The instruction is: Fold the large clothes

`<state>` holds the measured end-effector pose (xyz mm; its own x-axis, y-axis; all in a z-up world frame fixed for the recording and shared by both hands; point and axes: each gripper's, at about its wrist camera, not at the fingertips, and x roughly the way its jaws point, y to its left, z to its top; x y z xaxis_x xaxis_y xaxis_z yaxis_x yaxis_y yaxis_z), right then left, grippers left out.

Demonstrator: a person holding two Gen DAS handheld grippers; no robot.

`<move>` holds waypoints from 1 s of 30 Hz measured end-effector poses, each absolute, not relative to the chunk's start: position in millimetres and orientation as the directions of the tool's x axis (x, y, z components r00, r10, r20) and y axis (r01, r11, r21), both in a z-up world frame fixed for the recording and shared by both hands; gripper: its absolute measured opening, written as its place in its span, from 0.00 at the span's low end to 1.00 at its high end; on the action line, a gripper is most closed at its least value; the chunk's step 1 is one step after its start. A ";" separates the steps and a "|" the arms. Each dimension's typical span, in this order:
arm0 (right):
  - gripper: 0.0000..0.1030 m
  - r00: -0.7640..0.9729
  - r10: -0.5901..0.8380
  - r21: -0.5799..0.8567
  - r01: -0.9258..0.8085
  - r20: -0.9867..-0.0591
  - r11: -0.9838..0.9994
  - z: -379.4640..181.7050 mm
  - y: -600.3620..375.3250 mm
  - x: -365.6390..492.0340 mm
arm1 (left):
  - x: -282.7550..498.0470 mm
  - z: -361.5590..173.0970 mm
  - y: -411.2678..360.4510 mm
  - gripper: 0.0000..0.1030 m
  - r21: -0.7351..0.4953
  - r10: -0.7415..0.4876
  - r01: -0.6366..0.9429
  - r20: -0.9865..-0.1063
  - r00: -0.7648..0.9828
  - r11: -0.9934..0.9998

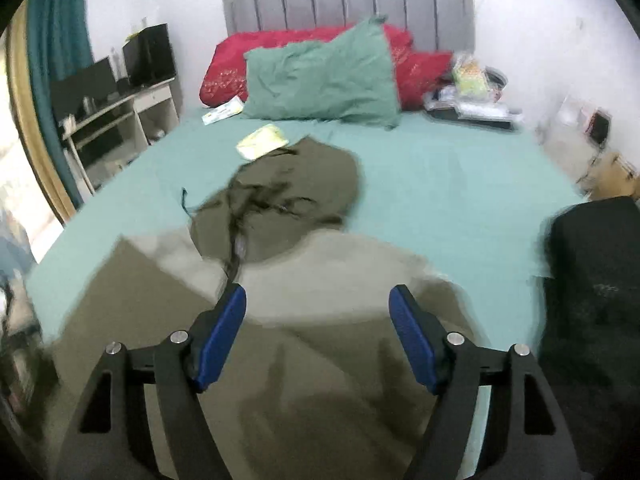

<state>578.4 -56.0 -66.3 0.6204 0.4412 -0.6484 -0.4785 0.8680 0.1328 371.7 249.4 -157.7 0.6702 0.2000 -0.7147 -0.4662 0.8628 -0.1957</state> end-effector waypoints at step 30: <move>0.12 0.641 0.390 -0.098 -0.589 -0.661 0.802 -122.8 115.3 455.8 | 355.9 -151.9 264.4 0.76 -0.201 0.192 -0.483 -0.739 0.646 0.852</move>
